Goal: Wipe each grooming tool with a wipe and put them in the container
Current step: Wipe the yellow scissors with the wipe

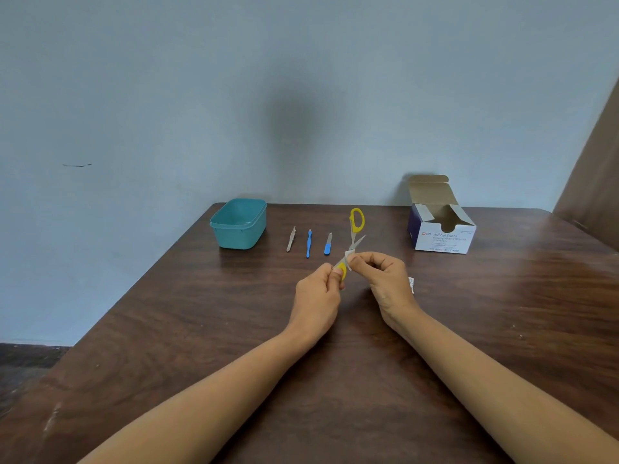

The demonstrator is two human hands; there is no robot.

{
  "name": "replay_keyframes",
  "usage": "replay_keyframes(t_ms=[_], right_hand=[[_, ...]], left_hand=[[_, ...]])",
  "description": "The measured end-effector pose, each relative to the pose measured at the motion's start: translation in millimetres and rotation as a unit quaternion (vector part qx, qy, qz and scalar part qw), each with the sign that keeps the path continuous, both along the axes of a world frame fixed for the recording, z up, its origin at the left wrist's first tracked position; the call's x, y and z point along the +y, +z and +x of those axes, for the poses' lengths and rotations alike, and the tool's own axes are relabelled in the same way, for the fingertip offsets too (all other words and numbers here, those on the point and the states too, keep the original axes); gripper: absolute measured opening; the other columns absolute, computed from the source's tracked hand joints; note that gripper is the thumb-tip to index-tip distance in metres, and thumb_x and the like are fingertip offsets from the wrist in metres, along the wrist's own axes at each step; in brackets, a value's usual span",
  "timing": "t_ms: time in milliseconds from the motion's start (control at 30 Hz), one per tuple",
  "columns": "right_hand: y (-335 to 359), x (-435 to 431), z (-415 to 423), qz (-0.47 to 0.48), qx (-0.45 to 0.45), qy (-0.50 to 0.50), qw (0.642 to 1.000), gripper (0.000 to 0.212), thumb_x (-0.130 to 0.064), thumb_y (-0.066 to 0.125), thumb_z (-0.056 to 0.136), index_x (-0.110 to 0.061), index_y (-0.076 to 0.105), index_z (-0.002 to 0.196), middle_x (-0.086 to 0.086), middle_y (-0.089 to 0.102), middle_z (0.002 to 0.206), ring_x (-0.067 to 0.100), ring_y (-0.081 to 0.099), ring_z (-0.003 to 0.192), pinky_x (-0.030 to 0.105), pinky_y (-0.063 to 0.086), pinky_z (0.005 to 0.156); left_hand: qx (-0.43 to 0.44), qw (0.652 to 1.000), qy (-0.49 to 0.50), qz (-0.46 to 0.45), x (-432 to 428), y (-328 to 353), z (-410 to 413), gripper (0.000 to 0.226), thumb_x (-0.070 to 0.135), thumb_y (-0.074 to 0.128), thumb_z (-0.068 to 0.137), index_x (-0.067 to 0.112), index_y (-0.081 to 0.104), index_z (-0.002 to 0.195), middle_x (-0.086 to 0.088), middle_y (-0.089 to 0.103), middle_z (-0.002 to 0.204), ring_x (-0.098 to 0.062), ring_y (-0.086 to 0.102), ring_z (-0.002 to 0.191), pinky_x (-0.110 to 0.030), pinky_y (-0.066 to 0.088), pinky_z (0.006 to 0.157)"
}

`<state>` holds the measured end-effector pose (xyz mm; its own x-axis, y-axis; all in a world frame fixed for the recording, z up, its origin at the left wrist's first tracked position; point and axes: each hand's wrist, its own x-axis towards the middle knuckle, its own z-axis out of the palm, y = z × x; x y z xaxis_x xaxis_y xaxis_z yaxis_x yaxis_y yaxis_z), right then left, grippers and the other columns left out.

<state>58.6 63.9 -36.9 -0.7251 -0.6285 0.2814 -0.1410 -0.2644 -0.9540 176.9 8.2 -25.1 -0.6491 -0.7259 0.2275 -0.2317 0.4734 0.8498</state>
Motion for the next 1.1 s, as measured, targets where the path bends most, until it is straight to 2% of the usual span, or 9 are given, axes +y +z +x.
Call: replay_keyframes(t_ms=[167, 367, 500, 700, 867, 1000, 1100], right_hand=[[-1.3, -2.4, 0.5, 0.025, 0.022, -0.012, 0.999, 0.012, -0.007, 0.063, 0.088, -0.002, 0.073, 0.084, 0.009, 0.071, 0.083, 0.007, 0.062, 0.078, 0.01, 0.047, 0.071], [2.0, 0.9, 0.3, 0.035, 0.016, 0.003, 0.999, 0.015, -0.003, 0.064, 0.085, -0.008, 0.072, 0.074, 0.001, 0.071, 0.076, 0.002, 0.064, 0.075, 0.01, 0.047, 0.071], [1.0, 1.4, 3.3, 0.059, 0.065, 0.009, 0.996, 0.013, -0.004, 0.064, 0.084, -0.002, 0.072, 0.073, 0.01, 0.071, 0.079, 0.005, 0.061, 0.074, 0.014, 0.047, 0.071], [2.5, 1.9, 3.5, 0.042, 0.024, 0.005, 0.999, 0.011, -0.006, 0.065, 0.085, -0.002, 0.073, 0.078, 0.004, 0.072, 0.079, 0.0, 0.063, 0.074, 0.008, 0.047, 0.07], [2.3, 2.0, 3.1, 0.013, -0.021, -0.003, 1.0, 0.011, -0.007, 0.064, 0.087, 0.0, 0.072, 0.083, 0.006, 0.071, 0.08, 0.001, 0.063, 0.074, 0.009, 0.047, 0.069], [3.6, 1.1, 2.4, 0.033, 0.004, 0.002, 0.999, 0.014, -0.003, 0.064, 0.085, -0.006, 0.071, 0.073, 0.0, 0.07, 0.075, -0.002, 0.063, 0.074, 0.009, 0.046, 0.07], [3.2, 0.6, 1.8, 0.042, 0.017, 0.002, 0.999, 0.013, -0.002, 0.064, 0.084, -0.004, 0.07, 0.072, 0.001, 0.069, 0.073, -0.001, 0.062, 0.071, 0.008, 0.046, 0.069]], left_hand=[[-0.002, 1.0, 0.004, 0.002, -0.2, -1.1, 0.4, 0.034, 0.032, 0.037, 0.103, 0.011, 0.058, 0.088, 0.007, 0.05, 0.068, -0.006, 0.043, 0.063, -0.022, 0.035, 0.058], [0.002, 1.0, 0.017, 0.005, 0.0, -1.8, 0.1, 0.034, 0.03, 0.038, 0.103, 0.01, 0.059, 0.087, 0.008, 0.05, 0.067, -0.005, 0.043, 0.061, -0.021, 0.034, 0.056], [0.013, 0.999, 0.03, 0.018, -3.0, -2.2, -0.4, 0.033, 0.03, 0.038, 0.103, 0.009, 0.06, 0.089, 0.005, 0.052, 0.069, -0.006, 0.043, 0.062, -0.023, 0.034, 0.057], [-0.004, 1.0, 0.016, 0.015, -2.7, -0.8, -2.4, 0.034, 0.031, 0.036, 0.103, 0.01, 0.059, 0.092, 0.008, 0.052, 0.07, -0.006, 0.044, 0.063, -0.021, 0.035, 0.057], [-0.018, 1.0, 0.003, 0.009, -1.0, -0.3, -2.4, 0.035, 0.034, 0.035, 0.103, 0.01, 0.058, 0.09, 0.007, 0.053, 0.071, -0.006, 0.045, 0.064, -0.022, 0.036, 0.059], [-0.013, 1.0, 0.014, 0.009, -1.5, -2.6, -2.1, 0.034, 0.032, 0.036, 0.103, 0.012, 0.058, 0.088, 0.006, 0.055, 0.073, -0.006, 0.045, 0.064, -0.021, 0.036, 0.057], [-0.002, 1.0, 0.025, 0.011, -2.0, -3.7, -2.4, 0.032, 0.029, 0.037, 0.103, 0.01, 0.059, 0.089, 0.007, 0.053, 0.071, -0.005, 0.045, 0.063, -0.019, 0.034, 0.055]])
